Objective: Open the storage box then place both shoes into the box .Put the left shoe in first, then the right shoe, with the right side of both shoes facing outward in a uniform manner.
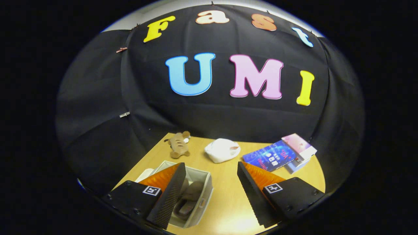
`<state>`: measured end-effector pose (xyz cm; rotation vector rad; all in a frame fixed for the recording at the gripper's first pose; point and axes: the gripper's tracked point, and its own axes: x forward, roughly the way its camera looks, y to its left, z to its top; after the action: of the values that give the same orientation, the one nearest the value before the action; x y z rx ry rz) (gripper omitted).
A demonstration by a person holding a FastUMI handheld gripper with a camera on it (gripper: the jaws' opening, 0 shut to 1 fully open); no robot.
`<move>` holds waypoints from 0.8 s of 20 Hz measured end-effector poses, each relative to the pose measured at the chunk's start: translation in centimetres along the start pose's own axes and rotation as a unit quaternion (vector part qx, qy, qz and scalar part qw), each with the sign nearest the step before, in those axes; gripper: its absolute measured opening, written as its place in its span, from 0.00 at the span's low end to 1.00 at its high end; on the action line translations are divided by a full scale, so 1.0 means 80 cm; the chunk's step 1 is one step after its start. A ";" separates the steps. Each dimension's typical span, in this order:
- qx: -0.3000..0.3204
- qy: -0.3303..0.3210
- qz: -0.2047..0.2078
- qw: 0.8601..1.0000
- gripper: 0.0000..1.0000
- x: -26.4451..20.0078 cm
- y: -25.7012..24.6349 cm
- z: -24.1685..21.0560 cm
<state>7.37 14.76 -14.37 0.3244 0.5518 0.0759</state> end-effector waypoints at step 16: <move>-0.034 -0.111 -0.082 0.990 0.98 -0.094 -0.158 0.035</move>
<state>2.25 0.83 -12.43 0.2159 0.3532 -0.0993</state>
